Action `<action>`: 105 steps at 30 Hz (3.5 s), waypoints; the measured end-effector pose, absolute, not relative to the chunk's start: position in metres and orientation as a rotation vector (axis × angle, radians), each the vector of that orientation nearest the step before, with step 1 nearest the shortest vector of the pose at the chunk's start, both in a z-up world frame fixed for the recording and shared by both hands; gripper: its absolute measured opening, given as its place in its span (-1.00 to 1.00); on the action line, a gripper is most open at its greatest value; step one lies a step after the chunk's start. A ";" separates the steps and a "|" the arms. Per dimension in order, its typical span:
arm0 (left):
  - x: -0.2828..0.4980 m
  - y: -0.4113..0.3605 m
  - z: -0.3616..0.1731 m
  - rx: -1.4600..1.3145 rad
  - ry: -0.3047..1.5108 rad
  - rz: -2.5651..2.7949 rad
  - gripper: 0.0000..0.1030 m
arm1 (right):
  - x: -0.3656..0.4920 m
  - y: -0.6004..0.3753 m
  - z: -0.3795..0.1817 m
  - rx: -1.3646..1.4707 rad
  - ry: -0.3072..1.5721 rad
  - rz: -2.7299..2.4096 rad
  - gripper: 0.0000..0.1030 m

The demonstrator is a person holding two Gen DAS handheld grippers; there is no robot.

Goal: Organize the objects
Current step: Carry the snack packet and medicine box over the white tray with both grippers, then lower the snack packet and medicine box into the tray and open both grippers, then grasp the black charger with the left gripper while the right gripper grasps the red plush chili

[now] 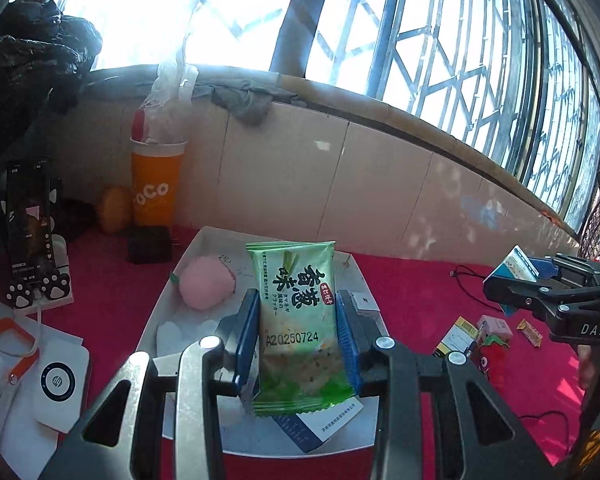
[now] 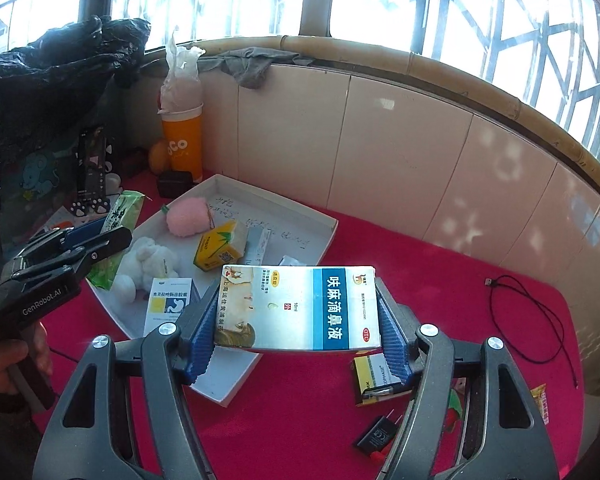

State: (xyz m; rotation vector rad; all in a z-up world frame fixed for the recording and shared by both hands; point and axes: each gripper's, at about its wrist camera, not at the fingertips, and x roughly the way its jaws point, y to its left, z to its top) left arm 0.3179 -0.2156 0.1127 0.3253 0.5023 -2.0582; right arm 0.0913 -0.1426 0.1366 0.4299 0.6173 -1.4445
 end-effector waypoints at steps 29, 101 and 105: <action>0.306 -0.317 0.083 0.514 0.651 -1.993 -0.26 | 0.080 -0.298 0.063 0.920 0.427 -1.383 0.37; 0.037 -0.140 0.011 1.111 0.522 -2.295 0.11 | -0.166 -0.018 -0.013 1.024 0.168 -1.805 -0.22; 0.038 -0.130 0.009 1.094 0.442 -2.346 -0.44 | -0.166 -0.016 -0.014 1.026 0.155 -1.799 -0.22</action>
